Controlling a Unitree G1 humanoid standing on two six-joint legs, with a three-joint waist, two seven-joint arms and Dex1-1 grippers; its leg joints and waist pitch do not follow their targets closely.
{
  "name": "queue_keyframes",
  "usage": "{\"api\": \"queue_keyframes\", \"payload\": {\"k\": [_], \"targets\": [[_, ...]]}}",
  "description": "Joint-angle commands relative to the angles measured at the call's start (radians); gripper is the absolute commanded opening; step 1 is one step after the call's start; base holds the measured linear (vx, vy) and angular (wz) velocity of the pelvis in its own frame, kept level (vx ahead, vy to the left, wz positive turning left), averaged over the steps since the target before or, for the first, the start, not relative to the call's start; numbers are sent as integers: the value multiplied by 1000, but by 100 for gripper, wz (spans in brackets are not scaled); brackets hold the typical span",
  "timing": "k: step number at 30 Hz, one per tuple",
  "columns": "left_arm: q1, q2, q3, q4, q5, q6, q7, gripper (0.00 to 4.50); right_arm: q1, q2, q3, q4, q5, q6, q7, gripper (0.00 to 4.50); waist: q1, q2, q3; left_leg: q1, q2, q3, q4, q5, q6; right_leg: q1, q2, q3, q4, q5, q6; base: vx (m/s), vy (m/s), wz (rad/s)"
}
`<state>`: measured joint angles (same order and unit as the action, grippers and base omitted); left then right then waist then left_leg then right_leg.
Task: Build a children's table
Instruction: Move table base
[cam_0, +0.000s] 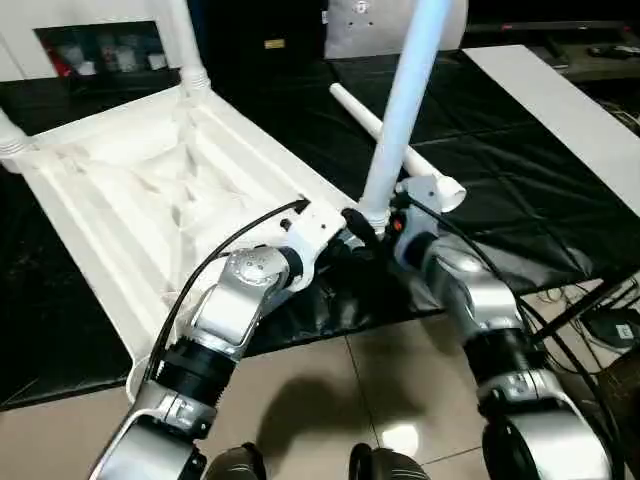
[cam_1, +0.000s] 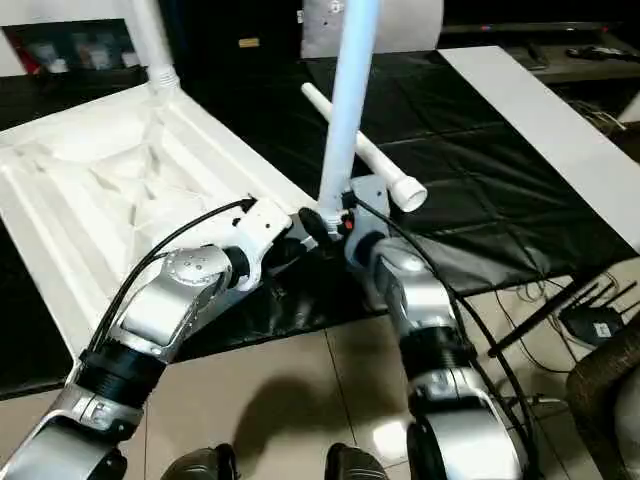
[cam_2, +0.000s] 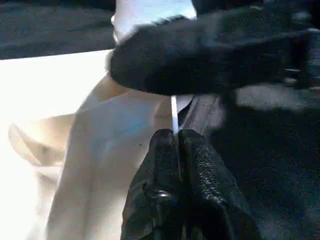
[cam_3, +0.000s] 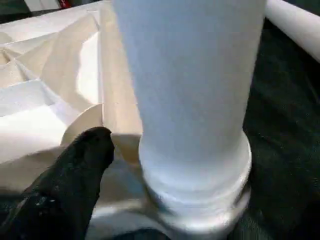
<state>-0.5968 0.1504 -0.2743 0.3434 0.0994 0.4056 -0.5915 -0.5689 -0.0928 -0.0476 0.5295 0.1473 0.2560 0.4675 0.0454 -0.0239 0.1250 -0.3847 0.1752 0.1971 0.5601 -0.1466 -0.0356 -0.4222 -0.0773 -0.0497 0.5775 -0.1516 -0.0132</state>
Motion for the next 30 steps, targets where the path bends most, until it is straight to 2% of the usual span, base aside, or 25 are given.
{"api": "queue_keyframes", "payload": {"k": [1,4,5,6,7,8,9,10,11,12,13,14,18,21,22,24,25,27,28,29,30], "targets": [[-29,28,9,38,24,-61,-7,0,37,-8,10,-38,5,24,16,444,5,-3,-76,18,46,-23,-63,-263,49,46,-61,41,-73,-312,-170,0,0,0],[-88,60,12,161,42,-171,1,0,119,-27,-24,-155,32,53,7,444,8,-4,-75,19,44,-25,-66,-285,42,44,-62,41,-80,-357,-139,0,0,0],[-92,60,14,169,41,-175,1,0,124,-28,-25,-162,33,54,6,444,7,-4,-78,18,47,-28,-67,-281,33,47,-63,40,-73,-347,-143,0,0,0],[-119,61,31,224,34,-197,6,0,159,-30,-31,-211,47,63,6,444,7,-6,-77,15,44,-27,-66,-276,37,47,-62,40,-77,-346,-140,0,0,0],[-127,62,36,241,32,-205,9,0,170,-30,-32,-227,53,66,7,444,11,1,-81,22,46,-25,-64,-275,35,44,-63,42,-75,-334,-143,0,0,0],[-138,66,35,265,32,-225,13,0,185,-30,-31,-252,63,75,10,444,8,-3,-81,14,46,-26,-63,-255,41,50,-64,40,-68,-287,-163,0,0,0],[-139,67,35,267,32,-226,13,0,186,-30,-31,-253,64,75,10,444,8,-4,-83,13,46,-26,-62,-248,44,50,-64,40,-66,-273,-169,0,0,0],[-175,68,61,329,10,-257,22,0,230,-27,-22,-334,83,101,18,444,6,1,-83,15,44,-23,-59,-242,52,48,-63,41,-66,-253,-181,0,0,0],[-184,68,69,342,3,-264,21,27,241,-27,-20,-355,87,108,20,449,12,0,-85,21,45,-19,-56,-236,61,44,-62,43,-65,-231,-183,0,0,0],[-195,67,85,359,-17,-269,8,27,257,-26,-14,-383,85,114,14,449,8,1,-85,13,44,-23,-58,-227,65,51,-63,42,-62,-219,-190,0,0,0],[-195,67,85,359,-17,-269,8,27,257,-26,-14,-383,85,114,14,449,13,-2,-87,13,43,-21,-55,-220,68,51,-65,40,-64,-224,-188,0,0,0],[-200,65,100,361,-32,-279,7,57,268,-23,-9,-399,80,118,7,450,12,-2,-89,9,43,-22,-53,-200,70,54,-66,39,-59,-200,-200,0,0,0],[-216,61,130,398,-36,-332,63,88,289,-20,7,-439,59,151,-33,450,12,-1,-91,9,44,-20,-49,-175,87,50,-62,37,-54,-144,-222,0,0,0],[-181,49,182,350,-63,-364,138,111,307,-13,22,-485,75,205,-40,450,13,-2,-90,9,46,-20,-49,-182,88,51,-62,36,-53,-156,-225,0,0,0],[-153,36,216,303,-98,-357,150,111,316,-11,31,-509,71,216,-47,450,14,1,-90,8,50,-21,-50,-180,84,54,-64,37,-50,-148,-235,0,0,0],[-66,7,273,155,-156,-320,175,145,329,-10,45,-540,43,196,-69,450,15,2,-92,9,55,-21,-49,-176,79,53,-67,37,-46,-130,-256,0,0,0],[16,-10,305,27,-185,-239,198,151,341,-9,51,-562,25,182,-88,450,16,-1,-92,13,56,-16,-47,-186,78,48,-63,38,-48,-140,-256,0,0,0],[109,-19,314,-101,-197,-192,210,155,354,-13,62,-576,8,164,-99,450,15,1,-91,9,55,-16,-48,-197,80,47,-62,38,-53,-170,-244,0,0,0],[169,-23,312,-175,-199,-188,218,163,363,-13,65,-585,8,162,-104,450,19,-8,-86,-23,45,-42,-61,-206,112,71,-79,12,-44,-205,-231,0,0,0],[220,-34,315,-234,-195,-173,240,163,371,-18,76,-592,-5,146,-108,450,14,-6,-85,-43,36,-65,-67,-201,179,81,-86,-19,-51,-231,-218,-56,-16,18],[254,-41,315,-272,-189,-162,256,180,377,-21,82,-596,-13,137,-111,450,11,14,-87,-30,34,-78,-58,-199,224,71,-87,-39,-57,-238,-234,-56,-16,18]]}}
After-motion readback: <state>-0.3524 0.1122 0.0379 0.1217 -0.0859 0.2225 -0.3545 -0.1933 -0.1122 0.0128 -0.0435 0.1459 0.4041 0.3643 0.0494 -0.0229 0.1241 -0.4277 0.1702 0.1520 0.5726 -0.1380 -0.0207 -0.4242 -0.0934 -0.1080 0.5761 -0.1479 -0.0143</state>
